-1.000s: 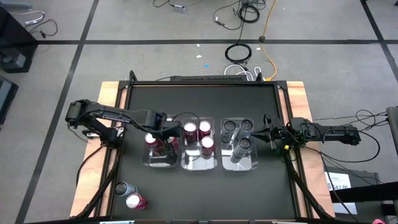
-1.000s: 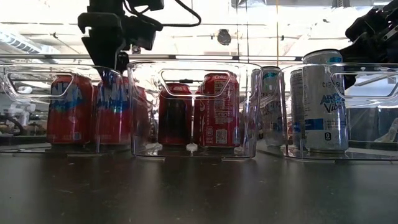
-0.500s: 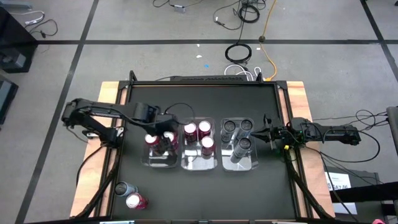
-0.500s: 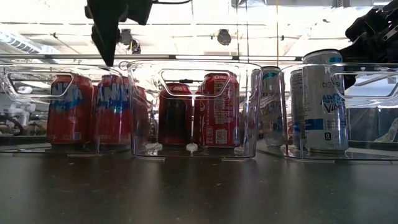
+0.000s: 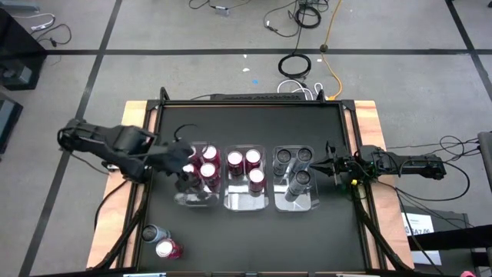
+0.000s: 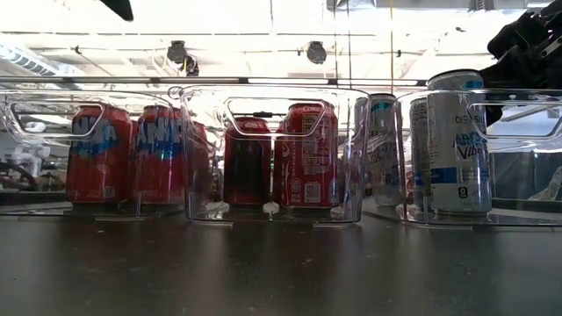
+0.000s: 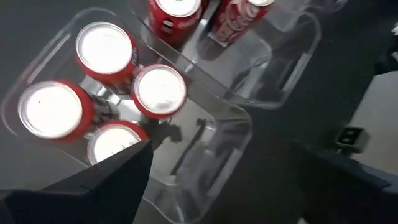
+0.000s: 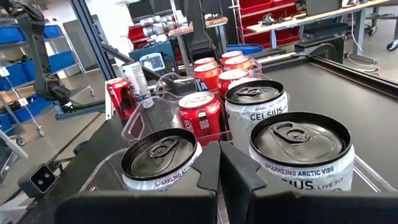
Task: Sort soda cans
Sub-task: Put the red white soda can into the middle transparent bin
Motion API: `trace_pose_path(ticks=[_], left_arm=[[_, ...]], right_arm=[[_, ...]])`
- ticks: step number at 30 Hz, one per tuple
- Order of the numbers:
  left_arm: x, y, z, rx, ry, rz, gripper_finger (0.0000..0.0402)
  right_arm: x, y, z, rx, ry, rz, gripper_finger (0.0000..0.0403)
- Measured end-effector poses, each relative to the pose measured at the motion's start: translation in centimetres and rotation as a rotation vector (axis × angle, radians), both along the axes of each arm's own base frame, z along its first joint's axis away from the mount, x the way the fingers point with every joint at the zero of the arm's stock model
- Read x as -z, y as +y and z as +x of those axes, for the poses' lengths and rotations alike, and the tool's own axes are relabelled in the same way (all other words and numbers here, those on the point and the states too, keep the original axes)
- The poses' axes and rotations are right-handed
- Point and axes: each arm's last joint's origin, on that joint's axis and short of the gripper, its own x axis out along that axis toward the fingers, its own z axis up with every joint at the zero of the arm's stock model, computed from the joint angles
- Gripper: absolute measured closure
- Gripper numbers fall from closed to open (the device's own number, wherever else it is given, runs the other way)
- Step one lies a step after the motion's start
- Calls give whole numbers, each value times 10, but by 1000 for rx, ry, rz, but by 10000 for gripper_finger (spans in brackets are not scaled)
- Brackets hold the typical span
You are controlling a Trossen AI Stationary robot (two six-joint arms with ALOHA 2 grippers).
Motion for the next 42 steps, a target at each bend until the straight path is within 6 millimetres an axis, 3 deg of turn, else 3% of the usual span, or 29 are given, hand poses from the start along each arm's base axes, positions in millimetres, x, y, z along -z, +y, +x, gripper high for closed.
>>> trace_pose_path(ticks=[10,18,24,31,42], left_arm=[[5,-61,-18,-73,-41,-5,23],[14,-90,-27,-143,11,-72,23],[18,-101,-40,-219,64,-89,23],[18,-103,-42,-241,78,-123,23],[17,-107,-38,-50,46,-74,23]], right_arm=[[0,0,0,0,0,0,399],[0,0,0,0,0,0,399],[0,0,0,0,0,0,399],[0,0,0,0,0,0,399],[0,0,0,0,0,0,399]])
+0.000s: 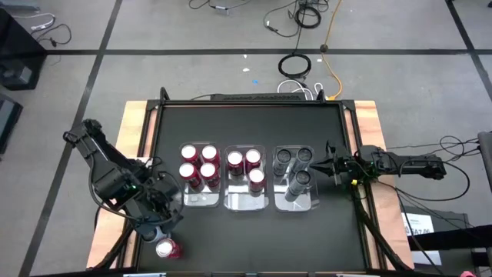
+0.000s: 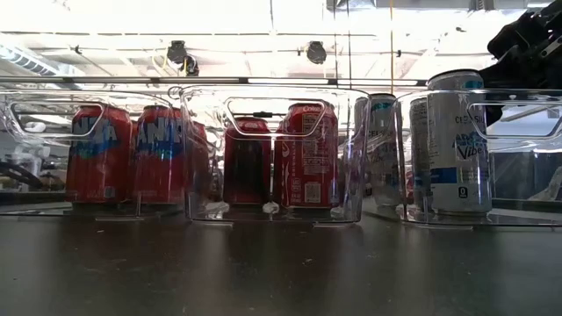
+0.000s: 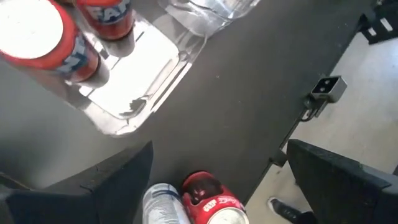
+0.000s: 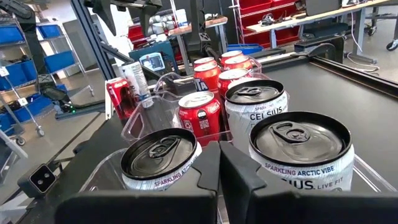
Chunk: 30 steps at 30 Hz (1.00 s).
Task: Sort soda cans
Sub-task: Put the red white soda can into the middle transparent bin
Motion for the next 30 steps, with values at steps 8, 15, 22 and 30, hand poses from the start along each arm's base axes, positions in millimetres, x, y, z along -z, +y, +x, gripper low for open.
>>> trace_pose_path(ticks=[8,15,22,30], left_arm=[[0,-1,0,101,6,18,23],[14,-27,-1,346,68,58,23],[42,-60,1,468,160,128,23],[65,-94,7,660,129,158,24]], right_arm=[[0,0,0,0,0,0,399],[0,0,0,0,0,0,399],[0,0,0,0,0,0,399],[0,0,0,0,0,0,399]])
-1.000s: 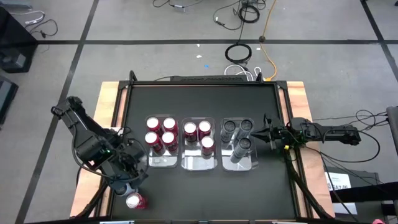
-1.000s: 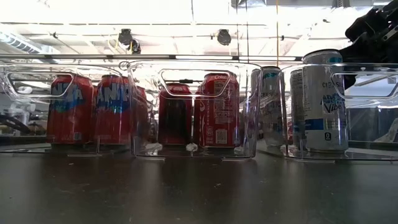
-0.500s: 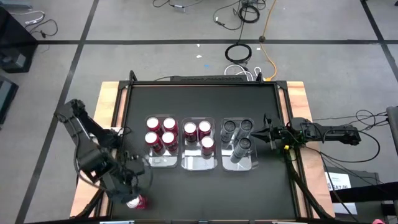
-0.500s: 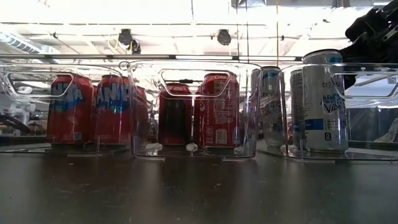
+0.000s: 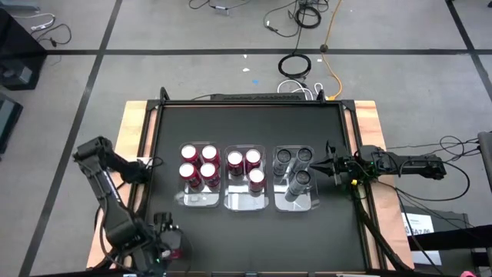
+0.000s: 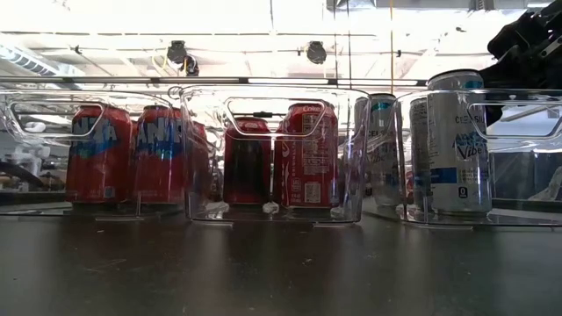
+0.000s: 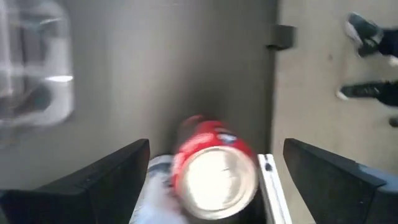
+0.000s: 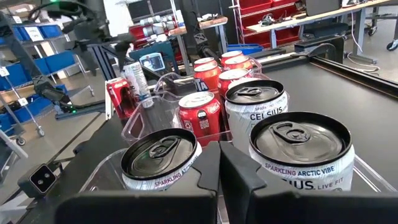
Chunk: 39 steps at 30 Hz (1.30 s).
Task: Sort soda cans
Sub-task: Put the red white soda can into the middle transparent bin
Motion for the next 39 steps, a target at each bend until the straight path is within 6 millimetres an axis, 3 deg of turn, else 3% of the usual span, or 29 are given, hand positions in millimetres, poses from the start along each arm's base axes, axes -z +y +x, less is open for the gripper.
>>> trace_pose_path(ticks=[16,39], left_arm=[[23,-25,-4,311,12,64,24],[71,-29,-4,345,203,202,24]], right_arm=[[0,0,0,0,0,0,399],[0,0,0,0,0,0,399]])
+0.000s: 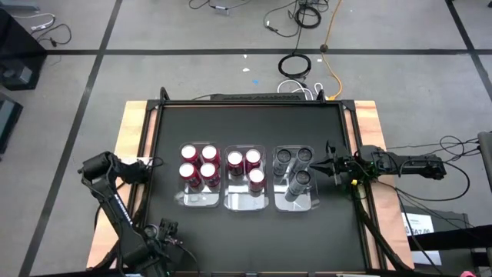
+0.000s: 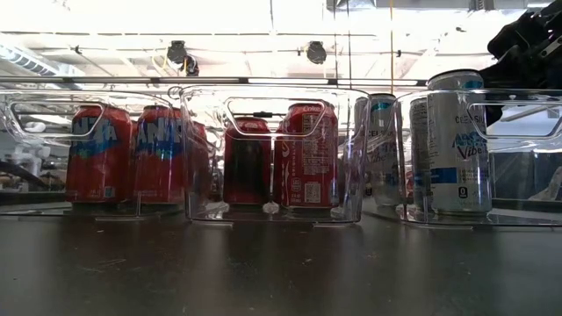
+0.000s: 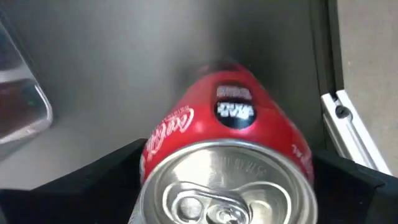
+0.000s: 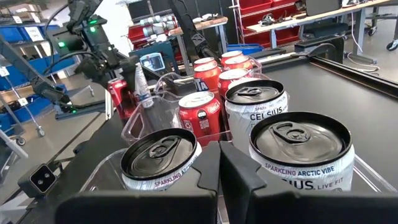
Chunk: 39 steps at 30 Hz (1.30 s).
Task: Sort soda cans
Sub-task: Put the red white soda can into the middle transparent bin
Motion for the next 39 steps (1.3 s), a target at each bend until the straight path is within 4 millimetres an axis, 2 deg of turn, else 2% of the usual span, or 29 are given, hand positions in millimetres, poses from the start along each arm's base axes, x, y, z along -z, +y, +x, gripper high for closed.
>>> trace_pose_path(ticks=[4,11,19,23,31,35,39], left_arm=[[3,1,-1,0,15,-5,37],[2,-3,1,1,-7,-42,87],[2,-3,2,-2,-7,-42,79],[0,0,6,-111,-6,-44,77],[-25,10,37,-211,-50,-88,76],[-45,18,59,-252,-108,-135,75],[-74,32,86,-279,-221,-178,75]], right_arm=[[0,0,0,0,0,0,399],[0,0,0,0,0,0,399],[0,0,0,0,0,0,399],[0,0,0,0,0,0,399],[0,0,0,0,0,0,399],[0,0,0,0,-1,0,399],[0,0,0,0,0,0,399]])
